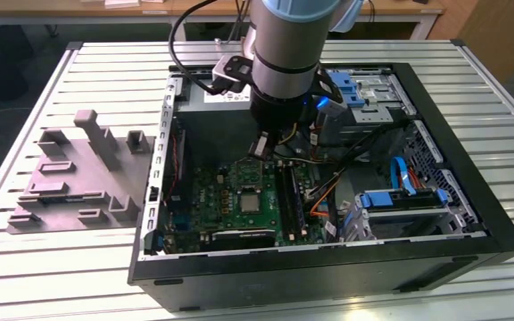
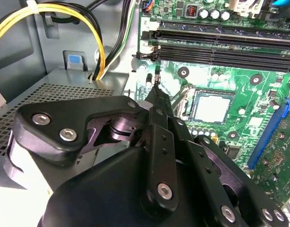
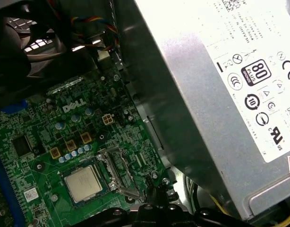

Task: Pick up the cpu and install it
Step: 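Close the cpu cover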

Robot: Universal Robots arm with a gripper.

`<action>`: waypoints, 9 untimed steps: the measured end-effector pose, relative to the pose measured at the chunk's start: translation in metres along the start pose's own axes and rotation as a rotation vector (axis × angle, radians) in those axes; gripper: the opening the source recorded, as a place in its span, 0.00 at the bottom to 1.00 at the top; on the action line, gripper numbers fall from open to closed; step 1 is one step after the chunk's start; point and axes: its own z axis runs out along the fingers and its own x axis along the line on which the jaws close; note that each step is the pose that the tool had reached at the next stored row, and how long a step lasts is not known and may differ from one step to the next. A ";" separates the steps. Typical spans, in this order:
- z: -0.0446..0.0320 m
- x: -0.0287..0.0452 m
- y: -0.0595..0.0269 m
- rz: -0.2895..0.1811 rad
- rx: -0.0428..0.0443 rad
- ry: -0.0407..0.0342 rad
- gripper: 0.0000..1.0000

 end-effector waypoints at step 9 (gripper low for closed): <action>-0.0056 -0.0003 0.0007 0.000 0.0031 -0.0014 0.11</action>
